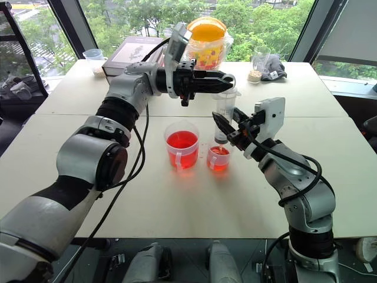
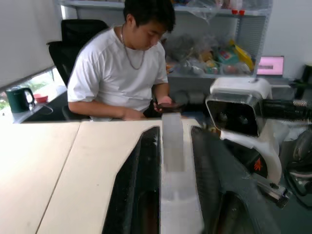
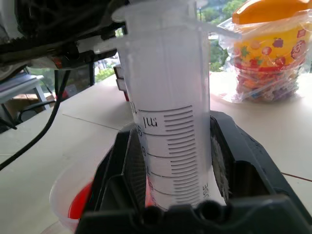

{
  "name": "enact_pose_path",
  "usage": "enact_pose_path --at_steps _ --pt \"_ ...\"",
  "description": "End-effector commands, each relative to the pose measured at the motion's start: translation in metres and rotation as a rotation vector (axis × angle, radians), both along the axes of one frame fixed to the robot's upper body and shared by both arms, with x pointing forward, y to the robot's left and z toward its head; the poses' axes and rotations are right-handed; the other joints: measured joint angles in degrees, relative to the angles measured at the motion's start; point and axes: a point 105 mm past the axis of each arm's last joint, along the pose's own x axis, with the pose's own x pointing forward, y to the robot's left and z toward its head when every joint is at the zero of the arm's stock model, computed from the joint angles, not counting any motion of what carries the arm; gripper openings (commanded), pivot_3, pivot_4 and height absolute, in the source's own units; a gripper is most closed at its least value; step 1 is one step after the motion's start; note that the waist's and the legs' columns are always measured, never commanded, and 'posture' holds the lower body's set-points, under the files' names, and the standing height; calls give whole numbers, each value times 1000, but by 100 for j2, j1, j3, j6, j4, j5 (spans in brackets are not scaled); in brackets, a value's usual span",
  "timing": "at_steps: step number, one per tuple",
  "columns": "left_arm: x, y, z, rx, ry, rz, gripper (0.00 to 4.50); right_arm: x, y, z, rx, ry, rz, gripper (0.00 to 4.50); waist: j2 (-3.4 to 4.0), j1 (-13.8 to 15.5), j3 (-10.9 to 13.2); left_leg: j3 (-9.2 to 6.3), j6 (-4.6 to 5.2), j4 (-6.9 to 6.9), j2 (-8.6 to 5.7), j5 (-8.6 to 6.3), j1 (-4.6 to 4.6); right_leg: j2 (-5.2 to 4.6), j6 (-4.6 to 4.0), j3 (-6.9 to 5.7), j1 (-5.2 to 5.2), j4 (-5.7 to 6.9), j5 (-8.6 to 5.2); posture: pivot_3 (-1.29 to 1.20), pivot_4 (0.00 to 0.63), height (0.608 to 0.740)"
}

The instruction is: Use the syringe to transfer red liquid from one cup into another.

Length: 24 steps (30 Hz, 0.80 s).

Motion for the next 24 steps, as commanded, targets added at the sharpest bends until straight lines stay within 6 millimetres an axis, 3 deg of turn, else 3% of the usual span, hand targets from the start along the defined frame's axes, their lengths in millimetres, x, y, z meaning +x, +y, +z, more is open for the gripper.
enact_pose_path --at_steps 1,4,5,11,14,19,21,24 --pt "3 13 17 -30 -22 30 2663 -14 8 23 30 -113 38 1441 0 -19 0 1 0 0 0 0 0 0 0 0 0 0 0 0 150 740" --pt "9 35 29 -84 -26 89 4172 -13 8 15 46 -85 42 1441 0 -31 0 -1 0 -1 2 0 2 3 0 1 -1 3 0 0 150 740" --pt "10 42 31 -95 -20 100 4452 -13 8 13 49 -79 42 1441 0 -30 0 -1 0 -1 3 0 3 4 0 0 -1 5 0 0 150 740" --pt "14 85 25 -78 -4 186 4452 -11 4 12 52 -66 38 1441 0 -18 0 1 -1 1 3 0 3 1 1 0 1 5 0 0 150 740" --pt "14 97 14 -45 -1 223 4452 -8 -3 23 78 -72 17 1441 0 -14 0 2 -1 1 4 1 3 0 1 0 1 6 1 0 150 740" --pt "5 98 -15 30 -14 228 4452 1 -32 70 155 -47 -35 1441 0 8 0 7 -2 5 3 1 3 -6 1 1 0 11 1 0 150 740" --pt "1 95 -20 33 -14 228 4452 8 -46 78 149 40 -70 1441 0 28 -1 8 -2 5 4 1 4 -9 0 1 2 11 1 0 150 740" --pt "-5 93 -29 37 -8 229 4452 20 -78 73 41 298 -162 1441 0 17 -1 9 -1 4 5 1 4 -12 -1 1 2 10 1 0 150 740"
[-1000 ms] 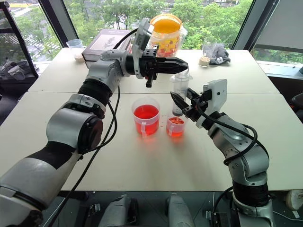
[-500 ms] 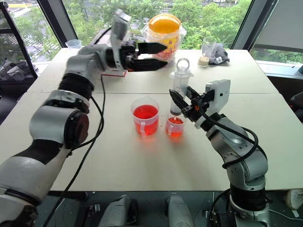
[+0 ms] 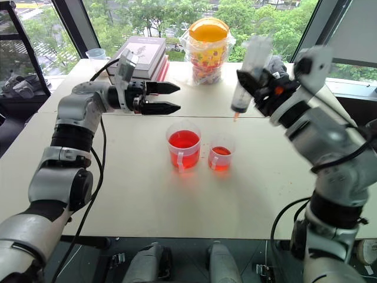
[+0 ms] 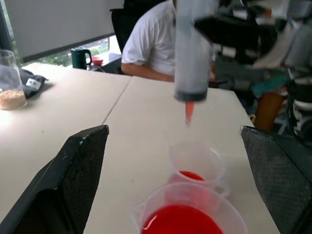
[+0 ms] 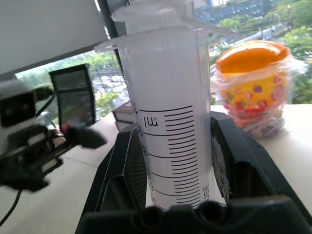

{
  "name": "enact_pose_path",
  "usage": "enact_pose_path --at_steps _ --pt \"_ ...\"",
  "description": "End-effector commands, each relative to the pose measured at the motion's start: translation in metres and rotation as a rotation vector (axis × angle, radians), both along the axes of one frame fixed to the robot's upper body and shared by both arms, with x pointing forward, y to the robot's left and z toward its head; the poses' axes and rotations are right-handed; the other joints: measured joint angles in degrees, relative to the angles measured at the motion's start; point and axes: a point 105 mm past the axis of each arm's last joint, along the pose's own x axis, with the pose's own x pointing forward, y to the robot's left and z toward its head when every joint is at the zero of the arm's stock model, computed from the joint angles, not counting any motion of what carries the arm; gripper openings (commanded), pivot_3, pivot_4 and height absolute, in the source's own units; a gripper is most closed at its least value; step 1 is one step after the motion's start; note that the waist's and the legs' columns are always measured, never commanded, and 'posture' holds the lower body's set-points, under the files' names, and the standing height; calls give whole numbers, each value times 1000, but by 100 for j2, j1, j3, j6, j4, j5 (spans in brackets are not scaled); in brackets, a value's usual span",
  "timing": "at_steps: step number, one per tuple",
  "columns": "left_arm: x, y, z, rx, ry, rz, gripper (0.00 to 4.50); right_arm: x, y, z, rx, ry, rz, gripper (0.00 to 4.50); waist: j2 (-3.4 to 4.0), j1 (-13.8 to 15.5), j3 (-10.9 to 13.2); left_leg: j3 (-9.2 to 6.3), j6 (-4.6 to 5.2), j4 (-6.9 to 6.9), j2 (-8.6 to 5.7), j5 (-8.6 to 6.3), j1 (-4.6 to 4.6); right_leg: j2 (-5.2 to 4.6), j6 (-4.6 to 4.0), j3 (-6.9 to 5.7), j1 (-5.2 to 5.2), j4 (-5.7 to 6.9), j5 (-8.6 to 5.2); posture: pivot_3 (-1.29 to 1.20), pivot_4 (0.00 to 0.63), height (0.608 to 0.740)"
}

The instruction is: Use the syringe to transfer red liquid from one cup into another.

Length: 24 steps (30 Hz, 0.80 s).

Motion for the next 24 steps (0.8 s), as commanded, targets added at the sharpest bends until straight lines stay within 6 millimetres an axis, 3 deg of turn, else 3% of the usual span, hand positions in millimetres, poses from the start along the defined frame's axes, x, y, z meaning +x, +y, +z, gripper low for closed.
enact_pose_path --at_steps 1,5,10,16,22,24 --pt "-12 -6 9 -14 -57 -22 4452 5 -38 -9 -63 286 -81 1441 0 -2 0 0 0 -1 0 0 0 0 -1 1 0 -1 0 0 150 740" --pt "-18 -3 3 -19 -43 -2 4452 9 -68 -37 -119 586 -159 1441 2 -14 -1 0 1 -10 2 0 1 3 -2 6 -5 -6 0 0 150 740" --pt "-24 -3 -2 -21 -41 11 4452 14 -88 -78 -128 831 -214 1441 3 -54 -2 1 2 -9 2 -1 3 4 -2 16 -9 -6 0 0 150 740" --pt "-32 -1 -4 -32 -27 27 4452 19 -91 -136 -158 1041 -253 1441 3 -39 -2 2 2 -6 0 -1 4 5 0 20 -9 -6 0 0 150 740" --pt "-38 4 -14 13 -26 48 4452 27 -91 -165 -169 1093 -260 1441 3 -40 -2 2 1 -6 0 -1 4 7 1 19 -10 -5 1 0 150 740" --pt "-38 6 -14 19 -26 58 4500 28 -89 -167 -172 1089 -245 2490 3 -39 -2 3 1 -6 0 -1 3 7 1 19 -9 -6 1 0 150 740"
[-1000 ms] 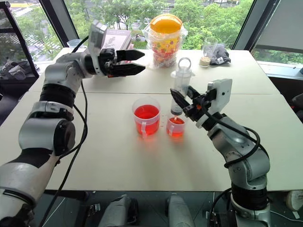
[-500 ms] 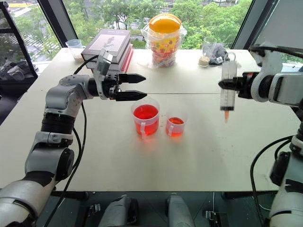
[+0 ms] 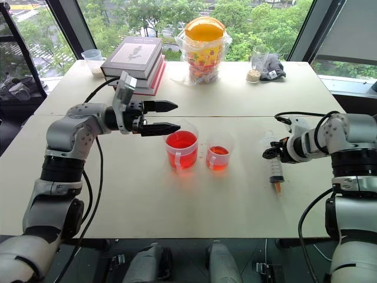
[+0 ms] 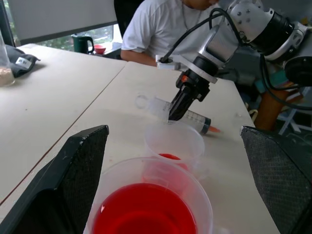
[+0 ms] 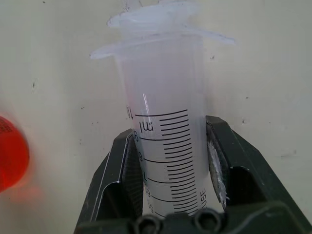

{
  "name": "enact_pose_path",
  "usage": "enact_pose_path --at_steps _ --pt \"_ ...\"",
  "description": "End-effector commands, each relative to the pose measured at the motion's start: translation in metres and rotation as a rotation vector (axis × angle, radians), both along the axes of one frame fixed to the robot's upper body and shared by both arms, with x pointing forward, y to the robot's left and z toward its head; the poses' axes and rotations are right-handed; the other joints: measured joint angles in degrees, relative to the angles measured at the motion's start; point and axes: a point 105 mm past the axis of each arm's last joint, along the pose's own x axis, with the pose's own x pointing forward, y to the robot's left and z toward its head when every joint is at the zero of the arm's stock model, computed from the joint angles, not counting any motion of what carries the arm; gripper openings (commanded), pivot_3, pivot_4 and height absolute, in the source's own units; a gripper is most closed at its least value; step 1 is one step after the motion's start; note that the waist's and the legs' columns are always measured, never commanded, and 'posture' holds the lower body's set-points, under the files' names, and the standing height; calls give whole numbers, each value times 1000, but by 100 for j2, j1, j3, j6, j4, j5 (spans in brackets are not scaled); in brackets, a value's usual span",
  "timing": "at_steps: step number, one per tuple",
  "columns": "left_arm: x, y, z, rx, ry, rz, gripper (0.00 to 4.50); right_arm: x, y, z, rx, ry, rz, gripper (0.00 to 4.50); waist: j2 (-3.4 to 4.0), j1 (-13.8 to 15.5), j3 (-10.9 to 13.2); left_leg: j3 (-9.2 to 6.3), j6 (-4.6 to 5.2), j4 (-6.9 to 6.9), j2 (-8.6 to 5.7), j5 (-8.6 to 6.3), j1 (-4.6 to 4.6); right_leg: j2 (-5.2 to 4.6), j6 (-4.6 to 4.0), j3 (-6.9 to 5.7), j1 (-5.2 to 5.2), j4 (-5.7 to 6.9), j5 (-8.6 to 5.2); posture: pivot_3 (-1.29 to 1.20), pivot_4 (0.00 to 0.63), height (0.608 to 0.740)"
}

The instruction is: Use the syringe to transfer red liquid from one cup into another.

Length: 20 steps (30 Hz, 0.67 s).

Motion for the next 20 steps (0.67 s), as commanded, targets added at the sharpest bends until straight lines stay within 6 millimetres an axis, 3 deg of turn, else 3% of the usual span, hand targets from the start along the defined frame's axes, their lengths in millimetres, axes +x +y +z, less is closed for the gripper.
enact_pose_path --at_steps 1,4,10,13,16,20 --pt "-6 -1 9 5 -43 -11 4500 6 -1 9 -3 -52 10 2829 0 4 0 0 0 1 0 0 0 0 0 0 0 0 0 0 150 740" --pt "-6 -1 8 13 -46 -9 4500 5 1 17 4 -75 32 4449 0 14 0 1 0 1 -1 0 0 -1 2 0 1 0 1 0 150 740" --pt "-8 4 10 35 -54 -3 4500 -17 13 77 -107 -310 212 4486 3 32 1 -1 0 -3 1 0 -1 0 3 -2 -3 1 1 0 150 740" --pt "-8 9 11 47 -53 0 4500 -45 37 105 -123 -458 408 4486 2 35 1 -5 0 -6 2 -1 -3 0 3 -7 -3 -3 0 0 150 740" --pt "-9 15 9 65 -43 3 4500 -76 56 118 -124 -540 566 4486 2 32 1 -7 0 -5 2 -1 0 -1 3 -7 2 -4 0 0 150 740" --pt "-11 22 9 81 -28 8 4500 -102 63 120 -146 -598 638 4486 2 24 1 -8 0 1 2 -1 6 -4 1 -6 9 -5 -1 0 150 740"
